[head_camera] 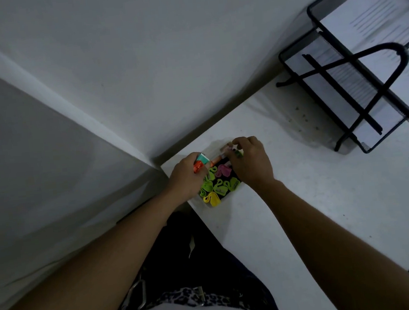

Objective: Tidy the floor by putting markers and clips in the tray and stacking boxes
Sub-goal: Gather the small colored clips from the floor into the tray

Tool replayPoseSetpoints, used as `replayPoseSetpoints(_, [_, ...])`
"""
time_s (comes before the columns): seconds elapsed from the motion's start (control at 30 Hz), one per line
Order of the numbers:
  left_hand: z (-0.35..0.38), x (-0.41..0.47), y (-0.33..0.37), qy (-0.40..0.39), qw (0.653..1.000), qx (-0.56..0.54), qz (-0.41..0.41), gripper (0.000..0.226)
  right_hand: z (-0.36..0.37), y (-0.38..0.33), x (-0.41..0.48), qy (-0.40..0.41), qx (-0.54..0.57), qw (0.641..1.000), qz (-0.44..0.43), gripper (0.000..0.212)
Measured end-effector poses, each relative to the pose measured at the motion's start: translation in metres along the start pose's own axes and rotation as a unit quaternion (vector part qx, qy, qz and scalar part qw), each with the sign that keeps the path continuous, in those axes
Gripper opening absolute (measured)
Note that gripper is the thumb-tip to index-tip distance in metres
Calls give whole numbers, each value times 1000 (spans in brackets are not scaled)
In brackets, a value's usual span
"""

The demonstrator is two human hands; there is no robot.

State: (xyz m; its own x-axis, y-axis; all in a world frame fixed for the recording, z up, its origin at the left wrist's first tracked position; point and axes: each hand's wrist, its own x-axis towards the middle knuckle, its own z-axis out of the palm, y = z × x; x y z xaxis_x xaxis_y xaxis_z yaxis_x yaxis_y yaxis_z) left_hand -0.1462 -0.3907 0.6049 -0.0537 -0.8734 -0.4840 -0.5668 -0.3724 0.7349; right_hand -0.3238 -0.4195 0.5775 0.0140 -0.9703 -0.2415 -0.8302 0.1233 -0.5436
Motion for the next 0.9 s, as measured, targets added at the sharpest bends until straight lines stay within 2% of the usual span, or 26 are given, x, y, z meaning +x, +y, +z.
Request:
replayPoseSetpoints(0.2, [3,-1,-2,-6,1000,-3,-7,37,-4,0,-7,-2,44,999,-3,28])
replayPoseSetpoints(0.27, [4,-1,2,-14,1000,-4,-3,41,-8,-6,-14,-2,87,996,-33,22])
replayPoseSetpoints(0.4, [6,-1,13,-73,997,-22,27,38,-18,-22,-31,-100,176,978,-56,24])
replayPoseSetpoints(0.63, [16,-4,18,-133,991,-26,21,55,-31,-10,-30,-174,286,942,15,17])
replayPoseSetpoints(0.73, [19,-6,19,-114,993,-18,15,53,-36,1,-25,-104,253,960,55,15])
replayPoseSetpoints(0.83, [18,-6,14,-39,999,-19,10,33,-40,11,-21,0,221,971,93,16])
replayPoseSetpoints(0.9, [15,-6,8,-14,1000,-7,11,28,-39,13,-21,16,192,979,70,13])
